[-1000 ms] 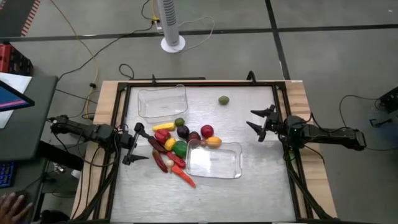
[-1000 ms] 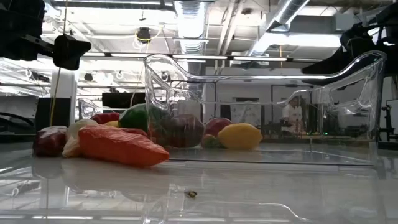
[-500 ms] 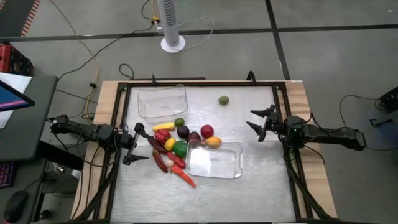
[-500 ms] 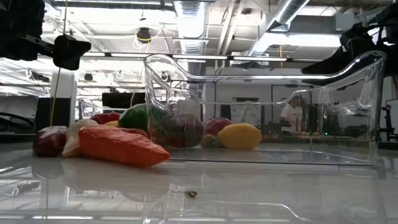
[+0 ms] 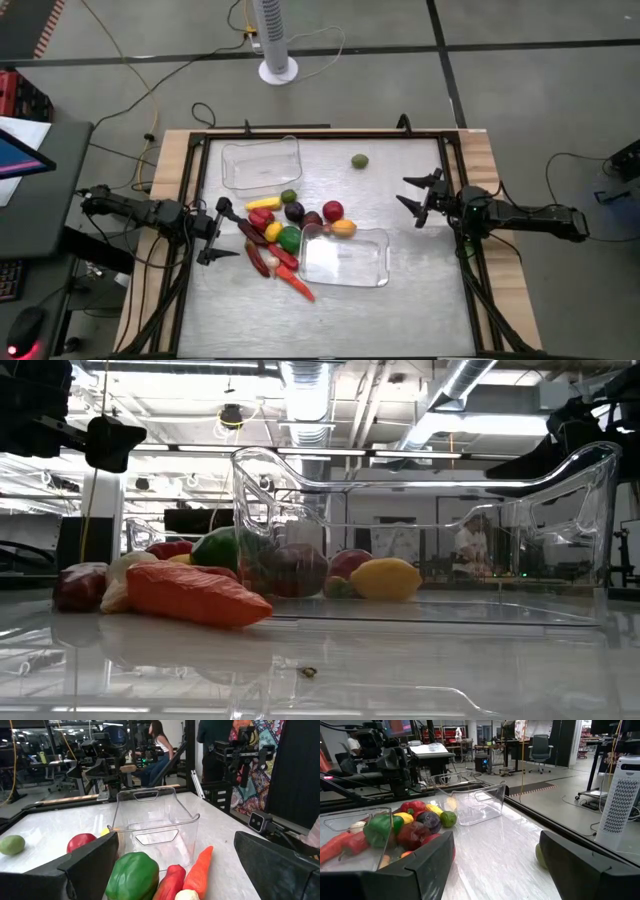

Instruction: Sort produce into baskets

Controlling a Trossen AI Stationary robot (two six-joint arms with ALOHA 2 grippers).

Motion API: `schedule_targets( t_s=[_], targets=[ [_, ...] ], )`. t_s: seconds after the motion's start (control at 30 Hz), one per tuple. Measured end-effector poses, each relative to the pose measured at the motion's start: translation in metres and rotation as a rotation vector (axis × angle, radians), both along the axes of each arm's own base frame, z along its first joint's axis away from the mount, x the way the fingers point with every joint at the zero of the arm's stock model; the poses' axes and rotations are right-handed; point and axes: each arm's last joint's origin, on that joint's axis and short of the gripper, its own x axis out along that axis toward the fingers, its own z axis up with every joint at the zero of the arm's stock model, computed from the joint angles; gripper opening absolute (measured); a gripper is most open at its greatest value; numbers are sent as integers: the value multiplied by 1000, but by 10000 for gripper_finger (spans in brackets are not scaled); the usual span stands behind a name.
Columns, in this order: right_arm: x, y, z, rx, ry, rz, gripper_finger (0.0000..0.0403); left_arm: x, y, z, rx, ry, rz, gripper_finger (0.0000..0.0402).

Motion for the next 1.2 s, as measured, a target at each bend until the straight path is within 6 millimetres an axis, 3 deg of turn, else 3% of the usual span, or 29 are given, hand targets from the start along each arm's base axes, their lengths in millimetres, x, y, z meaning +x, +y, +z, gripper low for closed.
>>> schedule_targets(
  t_s=[0.4, 0.77, 1.0, 1.2],
  targets=[
    [0, 0, 0, 0, 0, 0, 322, 0, 0, 0, -1, 1, 0, 387],
    [0, 0, 0, 0, 0, 0, 322, 0, 1, 5, -419, 42, 36, 387],
    [0, 0, 0, 0, 0, 0, 322, 1, 4, 5, -488, 40, 128, 387],
    [0, 0, 0, 0, 0, 0, 322, 1, 7, 4, -445, 14, 234, 387]
  ],
)
